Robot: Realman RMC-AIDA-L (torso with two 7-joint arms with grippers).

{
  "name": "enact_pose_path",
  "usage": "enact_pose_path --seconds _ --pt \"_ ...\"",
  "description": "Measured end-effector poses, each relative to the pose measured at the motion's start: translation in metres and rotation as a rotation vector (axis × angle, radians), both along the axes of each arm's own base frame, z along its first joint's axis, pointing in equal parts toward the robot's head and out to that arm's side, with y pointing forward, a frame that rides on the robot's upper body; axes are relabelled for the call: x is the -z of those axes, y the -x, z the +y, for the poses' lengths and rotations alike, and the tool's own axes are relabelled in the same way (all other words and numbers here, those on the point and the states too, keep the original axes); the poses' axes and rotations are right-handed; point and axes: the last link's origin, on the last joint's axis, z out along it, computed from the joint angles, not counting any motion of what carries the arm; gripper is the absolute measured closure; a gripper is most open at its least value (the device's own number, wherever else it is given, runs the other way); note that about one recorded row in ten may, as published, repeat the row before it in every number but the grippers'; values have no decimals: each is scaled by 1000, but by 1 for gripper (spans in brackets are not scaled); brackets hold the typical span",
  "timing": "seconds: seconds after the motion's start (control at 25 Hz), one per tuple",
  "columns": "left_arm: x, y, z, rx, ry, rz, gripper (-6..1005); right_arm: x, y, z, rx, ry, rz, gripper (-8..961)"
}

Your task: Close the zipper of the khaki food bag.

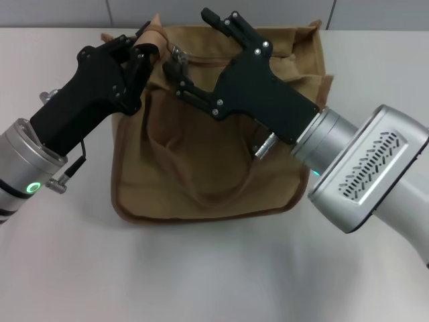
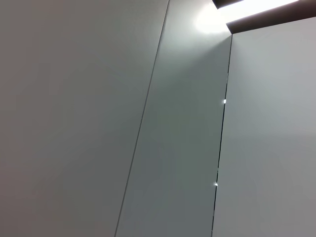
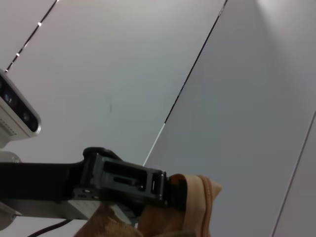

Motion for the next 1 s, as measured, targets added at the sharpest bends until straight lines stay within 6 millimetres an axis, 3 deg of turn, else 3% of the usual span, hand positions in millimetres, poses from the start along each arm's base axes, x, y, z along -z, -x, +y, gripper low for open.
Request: enact_pose_path --seconds 0.8,1.0 --pt "2 0 -1 -2 1 -4 979 1 -6 -5 21 1 7 164" --pt "2 0 -2 -4 1 -5 979 -2 -8 -3 42 -15 22 299"
